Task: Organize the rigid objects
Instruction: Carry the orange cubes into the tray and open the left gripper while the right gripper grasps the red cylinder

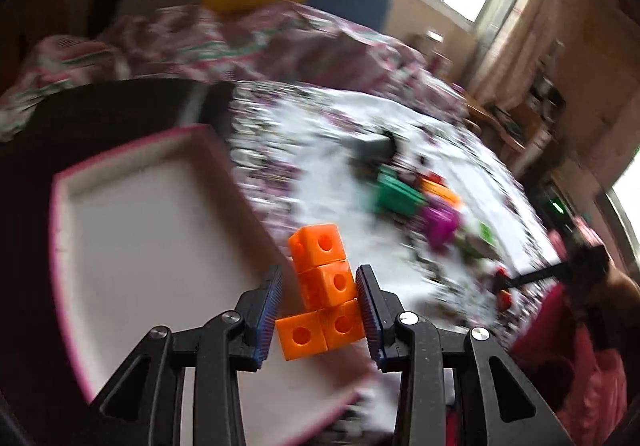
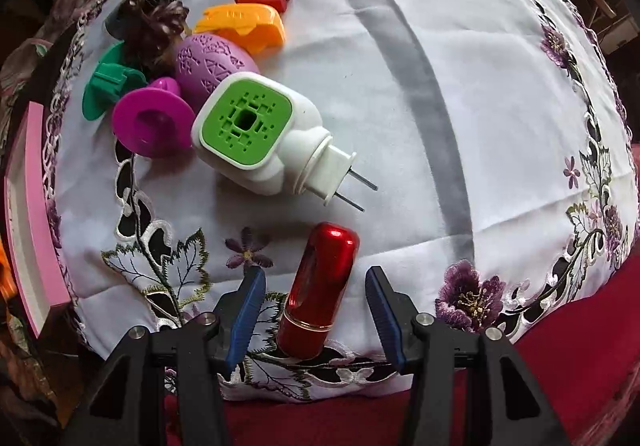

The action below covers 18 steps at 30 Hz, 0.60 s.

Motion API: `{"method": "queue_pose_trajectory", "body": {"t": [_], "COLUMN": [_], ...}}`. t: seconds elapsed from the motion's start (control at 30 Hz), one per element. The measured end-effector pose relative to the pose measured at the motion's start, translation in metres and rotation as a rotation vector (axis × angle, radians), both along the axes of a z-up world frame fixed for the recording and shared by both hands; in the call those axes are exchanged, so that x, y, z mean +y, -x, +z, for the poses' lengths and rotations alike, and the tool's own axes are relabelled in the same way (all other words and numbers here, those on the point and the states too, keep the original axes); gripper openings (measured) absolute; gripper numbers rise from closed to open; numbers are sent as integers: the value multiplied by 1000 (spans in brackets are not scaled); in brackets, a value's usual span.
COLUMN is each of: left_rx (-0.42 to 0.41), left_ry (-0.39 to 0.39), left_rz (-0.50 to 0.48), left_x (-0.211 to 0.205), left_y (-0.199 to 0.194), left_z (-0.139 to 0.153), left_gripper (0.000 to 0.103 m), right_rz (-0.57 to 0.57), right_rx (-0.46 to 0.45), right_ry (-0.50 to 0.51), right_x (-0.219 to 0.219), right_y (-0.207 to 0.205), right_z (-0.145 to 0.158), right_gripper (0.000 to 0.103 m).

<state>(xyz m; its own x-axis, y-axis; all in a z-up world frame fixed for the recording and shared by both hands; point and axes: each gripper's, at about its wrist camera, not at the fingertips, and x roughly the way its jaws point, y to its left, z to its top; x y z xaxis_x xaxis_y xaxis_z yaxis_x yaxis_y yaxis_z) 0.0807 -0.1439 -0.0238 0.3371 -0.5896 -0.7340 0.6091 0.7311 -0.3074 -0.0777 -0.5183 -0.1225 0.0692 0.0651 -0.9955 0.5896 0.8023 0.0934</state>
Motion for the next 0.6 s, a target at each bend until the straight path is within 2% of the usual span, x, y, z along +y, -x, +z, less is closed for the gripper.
{"method": "queue_pose_trajectory", "body": {"t": [0.07,0.2,0.33,0.47,0.6], "left_rx": [2,17,39,52,53], "left_ry": [-12,-76,-146,-181,-170], "left_rz": [53,161,252,296,338], "left_x": [15,41,62,70,77], "left_y": [-17,-53,-88,-104,-112], "left_z": [-5,-22,-45,-62,-67], "left_gripper": [38,38,38,38,40], "right_rz": [22,100,143,179,213], "right_rx": [16,49,30,23,13], "right_ry": [15,44,83,93,83], "right_x": [3,9,15,25,35], "right_y": [-5,-21,-33,-38,-43], "right_z": [-4,-12,-12,-16,-21], "right_gripper": [33,25,25,25,25]}}
